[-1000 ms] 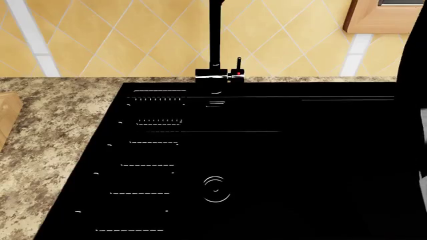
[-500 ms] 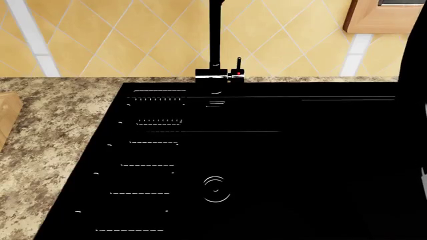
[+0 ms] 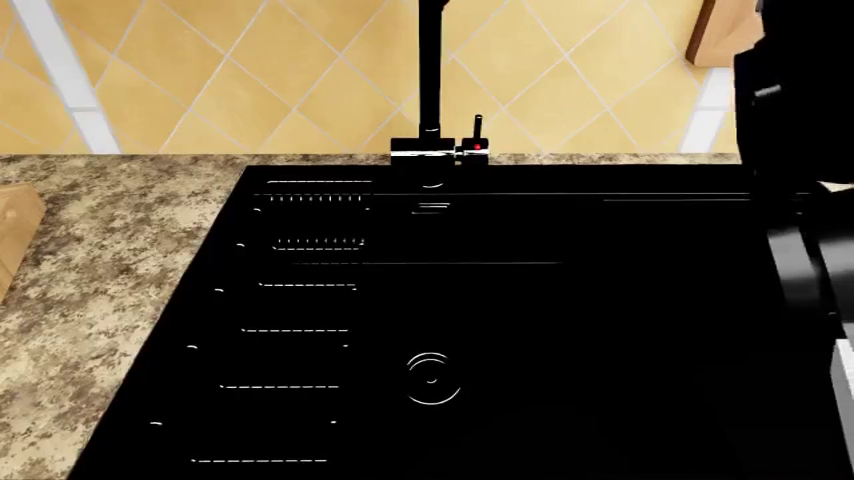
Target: Pick the kettle from the counter and place it on the tray. Then pick the mug from the cabinet and place it on the tray. Then close the cabinet doors.
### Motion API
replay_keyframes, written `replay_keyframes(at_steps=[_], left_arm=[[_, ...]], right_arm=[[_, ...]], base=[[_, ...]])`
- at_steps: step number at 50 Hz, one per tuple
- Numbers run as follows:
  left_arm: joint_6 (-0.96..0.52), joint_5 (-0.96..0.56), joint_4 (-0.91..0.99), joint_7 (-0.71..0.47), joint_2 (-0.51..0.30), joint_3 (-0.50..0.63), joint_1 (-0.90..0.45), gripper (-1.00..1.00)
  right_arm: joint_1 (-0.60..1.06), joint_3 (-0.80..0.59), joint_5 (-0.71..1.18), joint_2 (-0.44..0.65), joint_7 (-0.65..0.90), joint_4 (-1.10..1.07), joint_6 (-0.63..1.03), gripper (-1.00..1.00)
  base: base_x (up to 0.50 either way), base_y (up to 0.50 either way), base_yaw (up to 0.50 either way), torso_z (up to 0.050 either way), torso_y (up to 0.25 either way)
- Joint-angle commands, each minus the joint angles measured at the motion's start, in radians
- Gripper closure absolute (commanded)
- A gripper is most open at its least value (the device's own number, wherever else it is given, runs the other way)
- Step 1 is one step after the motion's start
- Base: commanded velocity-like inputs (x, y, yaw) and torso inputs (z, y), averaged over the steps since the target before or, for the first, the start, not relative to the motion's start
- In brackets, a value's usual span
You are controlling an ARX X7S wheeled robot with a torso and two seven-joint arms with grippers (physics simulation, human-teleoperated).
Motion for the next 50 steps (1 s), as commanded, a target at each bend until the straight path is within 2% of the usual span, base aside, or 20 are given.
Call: replay_keyframes(at_steps=[1,19,25,27,31,36,40,43,45,48,50], left_arm=[[0.005,0.018,-0.003,0.016,0.019,-0.005,0.028,-1.00],[0.009,0.028,-0.009,0.022,0.029,0.010,0.030,-1.00],[0.013,0.035,-0.013,0.031,0.036,0.007,0.042,-1.00],[0.015,0.034,-0.013,0.032,0.038,0.003,0.048,-1.00],[0.016,0.027,-0.012,0.028,0.032,-0.001,0.047,-1.00],[0.012,0.023,-0.017,0.013,0.020,0.021,0.017,-1.00],[0.006,0.018,-0.013,-0.005,0.009,0.050,-0.016,-1.00],[0.001,0.010,-0.007,-0.019,-0.003,0.066,-0.040,-1.00],[-0.004,0.009,-0.003,-0.028,-0.007,0.084,-0.059,-1.00],[-0.010,-0.005,0.006,-0.050,-0.022,0.109,-0.097,-1.00],[-0.013,-0.023,0.015,-0.069,-0.035,0.121,-0.124,-1.00]], right_arm=[[-0.120,-0.277,0.136,-0.049,-0.089,0.217,0.741,-1.00],[-0.150,-0.543,0.002,-0.073,-0.098,0.315,0.706,-1.00],[-0.151,-0.672,0.039,-0.077,-0.065,0.368,0.681,-1.00],[-0.138,-0.664,0.061,-0.075,-0.044,0.370,0.668,-1.00],[-0.087,-0.462,0.175,-0.007,0.066,0.226,0.670,-1.00],[-0.032,-0.122,0.416,0.125,0.261,-0.191,0.751,-1.00],[-0.028,0.179,0.715,0.167,0.538,-0.474,0.911,-1.00],[-0.023,0.306,0.929,0.197,0.790,-0.629,1.034,-1.00],[-0.041,0.381,1.164,0.227,0.996,-0.709,1.081,-1.00],[-0.088,0.420,1.451,0.314,1.247,-0.851,1.036,-1.00],[-0.136,0.453,1.560,0.375,1.330,-0.974,0.992,-1.00]], base=[[0.00,0.00,0.01,0.000,0.000],[0.01,0.00,0.00,0.000,0.000],[0.01,0.01,0.01,0.000,0.000],[0.01,0.01,0.01,0.000,0.000],[0.01,0.00,0.00,0.000,0.000],[0.00,0.00,0.00,0.000,0.000],[0.00,0.00,0.00,0.000,0.000],[0.00,0.00,0.00,0.000,0.000],[0.00,0.00,0.00,0.000,0.000],[0.00,0.00,0.00,0.000,0.000],[0.00,0.00,0.00,0.000,0.000]])
